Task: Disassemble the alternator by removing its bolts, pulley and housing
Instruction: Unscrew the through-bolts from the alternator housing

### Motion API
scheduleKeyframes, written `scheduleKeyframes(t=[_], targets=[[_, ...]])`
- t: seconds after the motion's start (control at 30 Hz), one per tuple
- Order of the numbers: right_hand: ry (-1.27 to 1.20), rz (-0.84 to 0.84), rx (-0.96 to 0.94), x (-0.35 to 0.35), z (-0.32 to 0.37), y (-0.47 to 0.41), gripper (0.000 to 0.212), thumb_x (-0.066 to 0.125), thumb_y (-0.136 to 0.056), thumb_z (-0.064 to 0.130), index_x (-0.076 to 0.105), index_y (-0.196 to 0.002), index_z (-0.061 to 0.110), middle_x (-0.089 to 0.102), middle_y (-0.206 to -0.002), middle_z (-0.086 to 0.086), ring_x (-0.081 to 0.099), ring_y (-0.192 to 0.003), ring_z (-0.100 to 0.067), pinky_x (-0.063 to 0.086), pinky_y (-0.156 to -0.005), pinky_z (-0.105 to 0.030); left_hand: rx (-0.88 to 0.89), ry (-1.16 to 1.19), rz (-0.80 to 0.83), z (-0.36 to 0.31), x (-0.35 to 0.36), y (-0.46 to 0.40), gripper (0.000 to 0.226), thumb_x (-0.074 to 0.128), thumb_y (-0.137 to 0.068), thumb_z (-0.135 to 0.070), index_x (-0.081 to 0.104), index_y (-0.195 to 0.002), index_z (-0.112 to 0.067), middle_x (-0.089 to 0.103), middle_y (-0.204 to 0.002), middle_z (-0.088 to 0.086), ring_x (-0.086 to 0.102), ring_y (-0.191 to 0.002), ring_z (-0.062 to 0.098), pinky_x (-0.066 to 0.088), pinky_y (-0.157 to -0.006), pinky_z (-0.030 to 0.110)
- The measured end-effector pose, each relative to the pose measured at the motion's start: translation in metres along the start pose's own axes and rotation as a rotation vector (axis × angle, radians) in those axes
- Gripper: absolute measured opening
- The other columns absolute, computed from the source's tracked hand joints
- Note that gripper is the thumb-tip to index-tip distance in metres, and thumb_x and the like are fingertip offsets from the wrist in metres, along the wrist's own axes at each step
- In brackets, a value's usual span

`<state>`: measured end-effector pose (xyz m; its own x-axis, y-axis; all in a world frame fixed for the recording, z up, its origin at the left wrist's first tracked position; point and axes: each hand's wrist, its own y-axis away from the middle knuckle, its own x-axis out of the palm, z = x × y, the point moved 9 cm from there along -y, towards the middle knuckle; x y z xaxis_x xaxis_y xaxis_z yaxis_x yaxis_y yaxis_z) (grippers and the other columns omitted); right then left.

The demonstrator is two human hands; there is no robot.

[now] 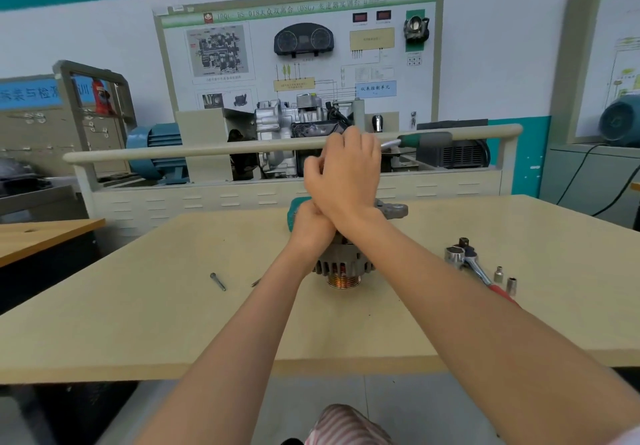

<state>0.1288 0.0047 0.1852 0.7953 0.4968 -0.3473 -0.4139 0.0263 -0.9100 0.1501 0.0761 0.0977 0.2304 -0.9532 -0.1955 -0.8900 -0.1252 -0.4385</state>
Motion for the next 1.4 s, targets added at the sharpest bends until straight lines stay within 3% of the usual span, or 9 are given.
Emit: scheduleKeyframes(t=[0.17, 0.33, 0.5, 0.63, 0.87, 1.07, 1.17, 1.3, 1.4], targets=[[-1.001, 0.032, 0.352, 0.005, -0.029, -0.011, 0.041, 0.04, -0.086, 0.023, 0.03, -0.047, 0.016, 0.032, -0.048, 0.004, 0.033, -0.053, -0.015, 0.03, -0.058, -0.028, 0.04, 0.01, 0.085, -0.006, 0.008, 0.002, 0.016, 0.055, -0.094, -0.021, 0.068, -0.087, -0.027, 0.07, -0.075, -0.012, 0.064, -0.077, 0.006, 0.047, -0.067, 0.02], [-1.579, 0.128, 0.674, 0.031, -0.04, -0.015, 0.044, 0.033, -0.094, 0.012, 0.032, -0.05, 0.016, 0.032, -0.042, 0.0, 0.039, -0.042, -0.011, 0.046, -0.062, -0.023, 0.055, 0.032, 0.114, -0.002, 0.009, 0.0, 0.018, 0.057, -0.093, -0.026, 0.071, -0.106, -0.025, 0.074, -0.091, -0.01, 0.067, -0.082, 0.0, 0.048, -0.067, 0.015], [-1.002, 0.046, 0.343, 0.011, -0.03, -0.008, 0.04, 0.04, -0.093, 0.01, 0.041, -0.053, 0.012, 0.04, -0.051, 0.007, 0.04, -0.051, -0.004, 0.034, -0.056, -0.02, 0.046, 0.037, 0.075, -0.001, 0.006, 0.001, 0.017, 0.056, -0.093, -0.017, 0.072, -0.088, -0.02, 0.069, -0.065, -0.016, 0.062, -0.062, -0.006, 0.043, -0.053, 0.007], [-0.299, -0.178, 0.044, -0.015, -0.015, 0.005, 0.015, 0.047, -0.087, 0.014, 0.052, -0.074, 0.01, 0.042, -0.075, 0.002, 0.037, -0.078, -0.015, 0.032, -0.08, -0.029, 0.017, -0.027, 0.026, 0.004, 0.001, -0.002, 0.029, 0.053, -0.09, -0.005, 0.059, -0.065, -0.018, 0.062, -0.058, -0.007, 0.054, -0.058, 0.003, 0.038, -0.045, 0.007], [-0.904, -0.045, 0.239, -0.002, -0.019, -0.011, 0.039, 0.036, -0.083, 0.021, 0.027, -0.045, 0.019, 0.029, -0.044, 0.007, 0.029, -0.049, -0.011, 0.024, -0.056, -0.027, 0.021, -0.031, 0.117, -0.003, 0.008, 0.0, 0.022, 0.052, -0.095, -0.02, 0.064, -0.081, -0.033, 0.067, -0.07, -0.016, 0.06, -0.075, 0.002, 0.043, -0.064, 0.017], [-1.439, 0.115, 0.597, 0.031, -0.037, -0.019, 0.05, 0.032, -0.095, 0.011, 0.033, -0.045, 0.015, 0.036, -0.039, 0.001, 0.042, -0.041, -0.01, 0.047, -0.059, -0.016, 0.019, -0.005, 0.167, -0.002, 0.01, 0.0, 0.027, 0.05, -0.097, -0.028, 0.065, -0.119, -0.027, 0.071, -0.107, -0.006, 0.063, -0.104, 0.011, 0.047, -0.09, 0.03], [-1.268, 0.109, 0.517, 0.027, -0.038, -0.012, 0.048, 0.033, -0.094, 0.012, 0.04, -0.047, 0.012, 0.042, -0.052, -0.001, 0.044, -0.054, -0.009, 0.043, -0.066, -0.021, 0.049, -0.001, 0.145, -0.003, 0.009, 0.001, 0.026, 0.05, -0.097, -0.025, 0.068, -0.115, -0.021, 0.073, -0.1, -0.003, 0.066, -0.098, 0.01, 0.05, -0.088, 0.027], [-0.477, -0.047, -0.074, -0.003, -0.009, -0.003, 0.03, 0.039, -0.091, 0.015, 0.054, -0.066, 0.007, 0.049, -0.068, -0.002, 0.043, -0.069, -0.013, 0.035, -0.07, -0.027, 0.046, 0.006, 0.072, 0.0, 0.001, -0.001, 0.027, 0.053, -0.093, -0.01, 0.065, -0.071, -0.019, 0.064, -0.057, -0.011, 0.057, -0.057, 0.001, 0.041, -0.05, 0.008], [-0.179, -0.119, -0.113, -0.009, -0.006, -0.001, 0.026, 0.043, -0.088, 0.017, 0.062, -0.079, 0.002, 0.055, -0.079, -0.008, 0.045, -0.078, -0.023, 0.033, -0.081, -0.034, 0.032, 0.002, 0.056, 0.003, 0.001, -0.001, 0.03, 0.052, -0.091, -0.004, 0.059, -0.065, -0.017, 0.06, -0.051, -0.01, 0.054, -0.049, 0.0, 0.038, -0.044, 0.008]])
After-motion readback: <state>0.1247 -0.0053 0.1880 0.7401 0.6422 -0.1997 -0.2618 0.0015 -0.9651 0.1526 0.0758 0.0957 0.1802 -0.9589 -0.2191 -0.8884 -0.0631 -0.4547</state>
